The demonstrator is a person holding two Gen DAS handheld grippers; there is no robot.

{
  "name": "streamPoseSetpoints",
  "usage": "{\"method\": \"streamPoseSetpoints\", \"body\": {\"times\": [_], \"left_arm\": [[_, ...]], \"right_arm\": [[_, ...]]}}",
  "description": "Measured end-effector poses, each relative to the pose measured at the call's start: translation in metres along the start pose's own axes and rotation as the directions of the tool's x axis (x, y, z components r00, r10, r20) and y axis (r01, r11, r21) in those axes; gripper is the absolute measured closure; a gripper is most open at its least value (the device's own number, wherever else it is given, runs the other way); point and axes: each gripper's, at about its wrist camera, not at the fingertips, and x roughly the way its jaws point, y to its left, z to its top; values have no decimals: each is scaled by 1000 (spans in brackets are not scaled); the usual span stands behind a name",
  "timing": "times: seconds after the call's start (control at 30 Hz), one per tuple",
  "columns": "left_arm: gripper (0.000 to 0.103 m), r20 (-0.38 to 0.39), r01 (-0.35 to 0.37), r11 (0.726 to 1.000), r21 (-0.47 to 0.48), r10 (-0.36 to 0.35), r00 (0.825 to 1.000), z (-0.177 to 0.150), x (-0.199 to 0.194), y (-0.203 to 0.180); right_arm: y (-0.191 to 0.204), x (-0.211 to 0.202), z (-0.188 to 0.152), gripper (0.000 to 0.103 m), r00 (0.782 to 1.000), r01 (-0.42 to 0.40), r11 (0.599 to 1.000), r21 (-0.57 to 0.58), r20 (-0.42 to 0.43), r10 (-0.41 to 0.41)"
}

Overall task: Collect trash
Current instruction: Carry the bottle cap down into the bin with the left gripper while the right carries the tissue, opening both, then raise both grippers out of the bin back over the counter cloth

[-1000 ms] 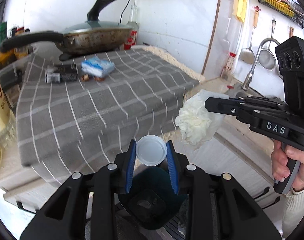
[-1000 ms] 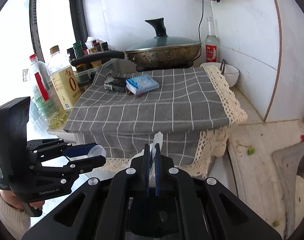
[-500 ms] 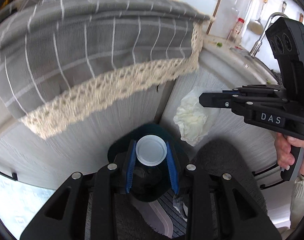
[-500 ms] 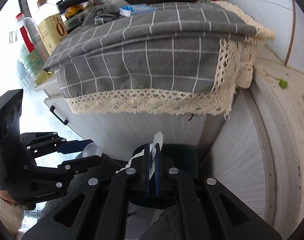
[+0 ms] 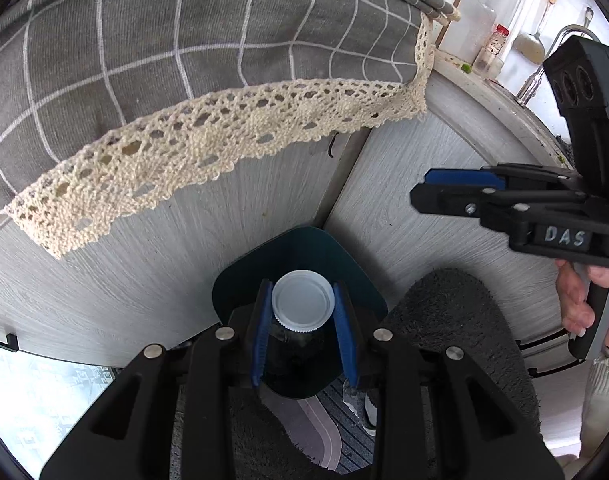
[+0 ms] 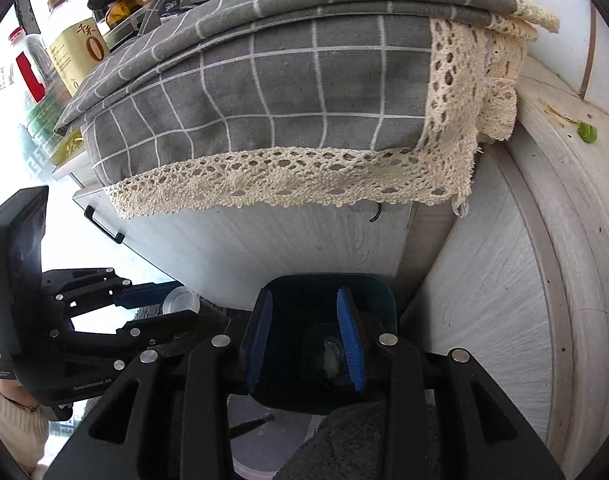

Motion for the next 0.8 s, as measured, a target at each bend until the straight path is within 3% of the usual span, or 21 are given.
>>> {"method": "streamPoseSetpoints", "body": {"times": [0.13,0.47,0.53,0.8], "left_arm": [[71,-22,5,1000,-6,-5,1000,-1,8,2],[70,-48,64,997,50,-61,997,8,23,-22],[57,-43,37,997,70,-34,998,9,28,-27],[60,-2,49,997,57,-49,999,12,8,-26]], "right_arm": [[-8,-12,0,58,1000,7,1000,12,26,-7],[-16,-32,8,57,998,15,1000,6,67,-16],[-15,-36,8,57,997,15,1000,4,75,-15],[-2,-46,12,56,994,3,1000,-5,109,-3]]}}
